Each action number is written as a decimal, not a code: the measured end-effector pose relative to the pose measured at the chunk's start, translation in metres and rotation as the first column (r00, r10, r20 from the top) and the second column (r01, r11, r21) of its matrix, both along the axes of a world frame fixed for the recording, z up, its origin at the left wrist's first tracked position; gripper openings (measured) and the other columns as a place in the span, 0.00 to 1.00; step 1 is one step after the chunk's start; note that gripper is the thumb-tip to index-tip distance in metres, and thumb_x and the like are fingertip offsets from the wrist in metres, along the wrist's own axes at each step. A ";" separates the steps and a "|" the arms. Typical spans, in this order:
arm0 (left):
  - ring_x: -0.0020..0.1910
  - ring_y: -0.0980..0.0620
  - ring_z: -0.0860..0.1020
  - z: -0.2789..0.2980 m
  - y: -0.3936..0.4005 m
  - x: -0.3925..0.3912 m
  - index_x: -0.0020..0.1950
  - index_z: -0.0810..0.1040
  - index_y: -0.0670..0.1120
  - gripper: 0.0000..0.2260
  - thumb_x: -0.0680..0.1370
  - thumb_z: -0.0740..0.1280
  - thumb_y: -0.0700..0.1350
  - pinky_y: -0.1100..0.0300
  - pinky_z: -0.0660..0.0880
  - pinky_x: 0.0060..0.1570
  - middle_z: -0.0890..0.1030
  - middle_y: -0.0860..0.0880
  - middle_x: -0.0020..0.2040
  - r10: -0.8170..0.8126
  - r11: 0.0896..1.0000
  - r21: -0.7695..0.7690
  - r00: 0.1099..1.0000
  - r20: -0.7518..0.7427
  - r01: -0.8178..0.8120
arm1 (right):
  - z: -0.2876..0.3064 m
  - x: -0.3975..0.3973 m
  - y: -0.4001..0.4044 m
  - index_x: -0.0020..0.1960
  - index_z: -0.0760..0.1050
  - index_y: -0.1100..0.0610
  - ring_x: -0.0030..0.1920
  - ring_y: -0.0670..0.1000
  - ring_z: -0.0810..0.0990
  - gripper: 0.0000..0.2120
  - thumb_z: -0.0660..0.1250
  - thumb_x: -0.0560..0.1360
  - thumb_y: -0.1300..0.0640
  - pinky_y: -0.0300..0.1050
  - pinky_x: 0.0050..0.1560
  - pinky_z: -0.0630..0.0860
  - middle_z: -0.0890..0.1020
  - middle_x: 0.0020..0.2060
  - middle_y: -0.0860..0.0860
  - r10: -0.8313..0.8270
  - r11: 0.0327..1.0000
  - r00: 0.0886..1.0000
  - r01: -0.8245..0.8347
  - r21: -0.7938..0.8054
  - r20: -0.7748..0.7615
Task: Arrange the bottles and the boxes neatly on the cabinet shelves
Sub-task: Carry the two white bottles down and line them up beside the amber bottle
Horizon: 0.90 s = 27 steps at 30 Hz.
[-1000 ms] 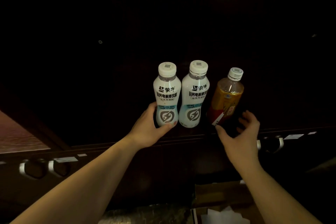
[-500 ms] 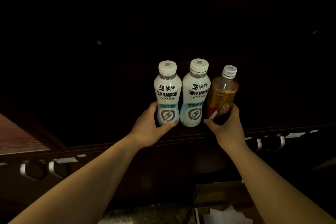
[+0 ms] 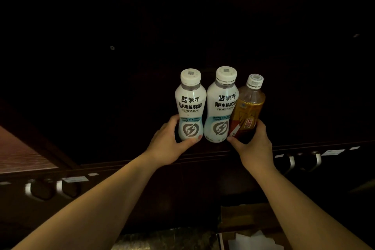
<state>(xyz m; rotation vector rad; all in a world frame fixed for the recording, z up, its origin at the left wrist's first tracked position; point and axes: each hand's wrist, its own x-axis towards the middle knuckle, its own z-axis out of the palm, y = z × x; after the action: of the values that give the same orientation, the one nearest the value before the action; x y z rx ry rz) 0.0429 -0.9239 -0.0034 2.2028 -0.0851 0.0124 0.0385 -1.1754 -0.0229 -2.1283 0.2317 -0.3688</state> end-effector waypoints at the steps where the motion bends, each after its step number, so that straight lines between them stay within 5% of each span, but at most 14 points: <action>1: 0.66 0.56 0.73 0.000 0.000 0.000 0.72 0.62 0.64 0.38 0.66 0.74 0.69 0.48 0.74 0.64 0.74 0.57 0.68 0.002 1.000 -0.002 1.000 -0.004 -0.002 | 0.000 0.000 -0.001 0.73 0.62 0.46 0.69 0.56 0.73 0.43 0.81 0.65 0.44 0.63 0.67 0.71 0.77 0.66 0.49 0.003 1.000 1.000 -0.003 0.006 -0.004; 8: 0.66 0.57 0.73 -0.001 -0.006 0.000 0.70 0.61 0.67 0.40 0.63 0.73 0.72 0.48 0.74 0.64 0.74 0.58 0.68 0.017 1.000 0.005 1.000 -0.007 -0.017 | -0.004 -0.002 -0.009 0.71 0.60 0.41 0.61 0.43 0.70 0.41 0.80 0.66 0.46 0.47 0.58 0.70 0.72 0.57 0.38 0.017 0.998 1.000 -0.016 0.066 -0.014; 15: 0.67 0.56 0.72 -0.001 -0.005 -0.002 0.73 0.62 0.63 0.40 0.65 0.75 0.66 0.48 0.73 0.65 0.73 0.56 0.69 0.004 1.000 -0.009 1.000 -0.019 -0.004 | -0.005 -0.001 -0.011 0.74 0.61 0.46 0.66 0.48 0.72 0.42 0.80 0.67 0.47 0.49 0.62 0.70 0.76 0.65 0.46 0.037 0.998 0.999 -0.036 0.054 -0.015; 21: 0.63 0.63 0.72 0.001 -0.003 -0.008 0.70 0.63 0.65 0.39 0.64 0.76 0.69 0.59 0.73 0.60 0.74 0.61 0.66 0.003 0.999 -0.050 1.000 -0.028 -0.004 | -0.004 -0.001 -0.010 0.73 0.62 0.47 0.66 0.51 0.74 0.41 0.80 0.67 0.46 0.52 0.63 0.72 0.77 0.64 0.47 0.041 0.998 0.999 -0.040 0.043 -0.004; 27: 0.64 0.60 0.73 0.001 -0.004 -0.008 0.70 0.62 0.66 0.40 0.63 0.76 0.68 0.53 0.74 0.63 0.74 0.60 0.67 0.007 0.999 -0.034 1.000 -0.020 -0.008 | -0.006 -0.001 -0.011 0.73 0.61 0.46 0.67 0.51 0.73 0.41 0.80 0.67 0.47 0.53 0.63 0.72 0.76 0.65 0.47 0.047 0.998 0.999 -0.047 0.040 -0.011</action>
<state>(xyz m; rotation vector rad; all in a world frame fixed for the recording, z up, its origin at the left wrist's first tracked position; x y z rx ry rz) 0.0352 -0.9279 -0.0027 2.1689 -0.0650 -0.0035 0.0372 -1.1864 -0.0291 -2.0933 0.1937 -0.3216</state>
